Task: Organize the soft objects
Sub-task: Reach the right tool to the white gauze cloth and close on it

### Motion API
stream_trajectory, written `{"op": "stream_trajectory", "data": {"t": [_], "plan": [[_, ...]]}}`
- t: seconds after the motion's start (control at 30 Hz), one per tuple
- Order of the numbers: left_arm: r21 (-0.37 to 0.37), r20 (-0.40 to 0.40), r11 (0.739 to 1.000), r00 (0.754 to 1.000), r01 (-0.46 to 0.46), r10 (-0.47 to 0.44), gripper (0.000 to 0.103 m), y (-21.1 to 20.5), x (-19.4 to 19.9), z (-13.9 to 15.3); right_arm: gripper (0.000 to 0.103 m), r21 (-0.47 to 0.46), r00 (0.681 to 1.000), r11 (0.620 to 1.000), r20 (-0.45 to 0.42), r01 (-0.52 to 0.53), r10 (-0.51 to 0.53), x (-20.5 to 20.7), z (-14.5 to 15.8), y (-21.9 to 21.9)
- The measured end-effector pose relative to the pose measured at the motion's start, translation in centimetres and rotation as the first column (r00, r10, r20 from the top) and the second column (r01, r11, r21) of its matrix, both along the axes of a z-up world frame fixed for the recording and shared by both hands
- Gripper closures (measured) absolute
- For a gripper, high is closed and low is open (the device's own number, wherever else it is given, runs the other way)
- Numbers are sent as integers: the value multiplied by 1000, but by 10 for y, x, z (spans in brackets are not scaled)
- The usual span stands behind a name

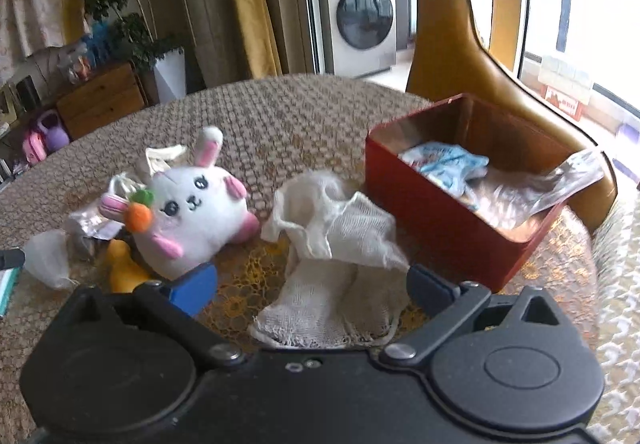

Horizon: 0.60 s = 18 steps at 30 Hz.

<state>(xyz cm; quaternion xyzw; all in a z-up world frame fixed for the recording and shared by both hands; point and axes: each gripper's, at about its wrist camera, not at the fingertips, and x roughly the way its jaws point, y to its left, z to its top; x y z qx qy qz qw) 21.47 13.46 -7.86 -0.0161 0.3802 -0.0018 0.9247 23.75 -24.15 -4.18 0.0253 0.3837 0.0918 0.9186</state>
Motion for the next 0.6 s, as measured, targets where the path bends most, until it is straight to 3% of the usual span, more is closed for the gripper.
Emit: {"op": "stream_trajectory", "data": {"t": [0.37, 0.6], "plan": [[34, -85, 999, 996, -23, 26, 0, 0, 26, -42, 3, -33, 998, 999, -54, 9, -10, 29, -25, 11], [22, -100, 997, 992, -75, 77, 1, 5, 37, -50, 15, -67, 994, 996, -91, 51, -57, 44, -44, 13]]}}
